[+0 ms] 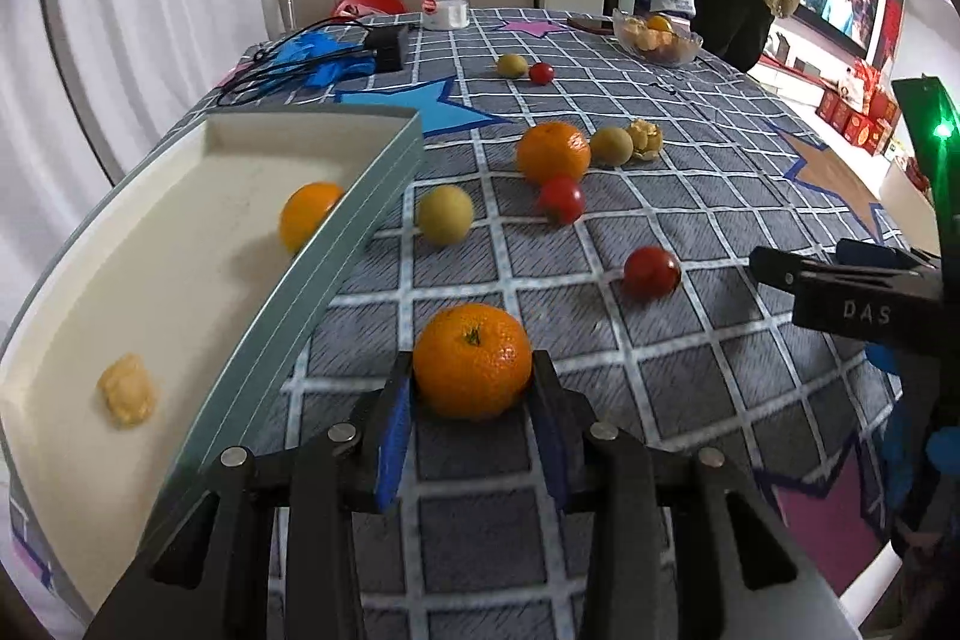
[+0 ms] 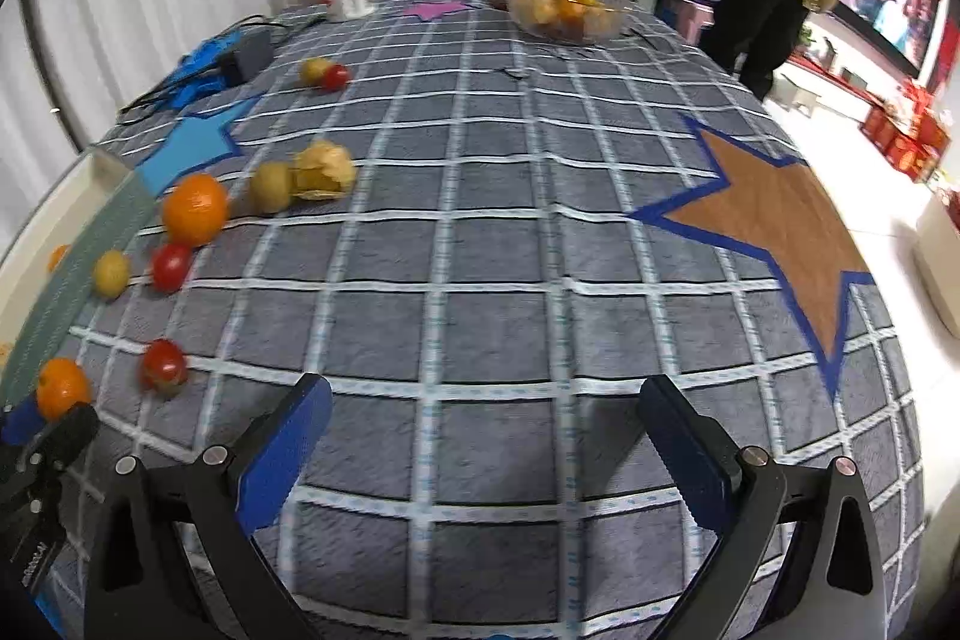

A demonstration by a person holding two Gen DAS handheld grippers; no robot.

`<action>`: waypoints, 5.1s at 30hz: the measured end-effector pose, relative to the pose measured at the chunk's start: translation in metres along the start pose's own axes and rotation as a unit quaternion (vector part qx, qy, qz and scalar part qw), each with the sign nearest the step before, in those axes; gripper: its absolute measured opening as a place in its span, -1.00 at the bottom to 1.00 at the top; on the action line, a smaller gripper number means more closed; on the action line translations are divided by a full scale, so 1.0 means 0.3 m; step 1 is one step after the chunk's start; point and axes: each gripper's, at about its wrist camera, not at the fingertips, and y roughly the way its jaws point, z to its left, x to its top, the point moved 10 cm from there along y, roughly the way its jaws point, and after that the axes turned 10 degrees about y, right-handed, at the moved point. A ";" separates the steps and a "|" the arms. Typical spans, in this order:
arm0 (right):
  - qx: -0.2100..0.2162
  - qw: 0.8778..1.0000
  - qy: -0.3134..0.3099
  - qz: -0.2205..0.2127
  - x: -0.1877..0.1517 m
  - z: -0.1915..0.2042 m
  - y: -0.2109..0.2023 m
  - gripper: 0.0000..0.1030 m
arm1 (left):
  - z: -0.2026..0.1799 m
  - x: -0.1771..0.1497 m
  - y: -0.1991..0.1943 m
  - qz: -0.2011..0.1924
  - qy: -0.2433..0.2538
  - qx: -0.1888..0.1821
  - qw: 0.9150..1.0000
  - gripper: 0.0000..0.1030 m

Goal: Organize fruits
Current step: 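Grasp a large orange with the left gripper while right gripper grasps a red tomato, then lift the large orange and carry it over the cream tray with the left gripper, then lower the orange into the cream tray and open the left gripper, then withdraw the left gripper from the tray back over the table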

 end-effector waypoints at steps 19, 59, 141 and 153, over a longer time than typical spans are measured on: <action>0.084 0.989 -0.122 -0.013 -0.075 0.393 -0.024 -0.52 | 0.043 -0.043 -0.028 -0.014 -0.008 0.000 1.000 -0.22; 0.190 0.969 -0.158 -0.008 -0.025 0.844 -0.139 -0.52 | 0.533 -0.052 -0.161 -0.061 -0.100 0.079 0.990 -0.22; 0.079 0.994 0.080 0.009 0.033 0.090 -0.081 1.00 | 0.016 0.046 -0.097 -0.038 0.039 -0.030 0.998 0.61; 0.036 0.992 0.116 -0.025 0.026 -0.189 -0.056 1.00 | 0.086 0.041 0.077 0.032 0.000 0.019 0.999 0.61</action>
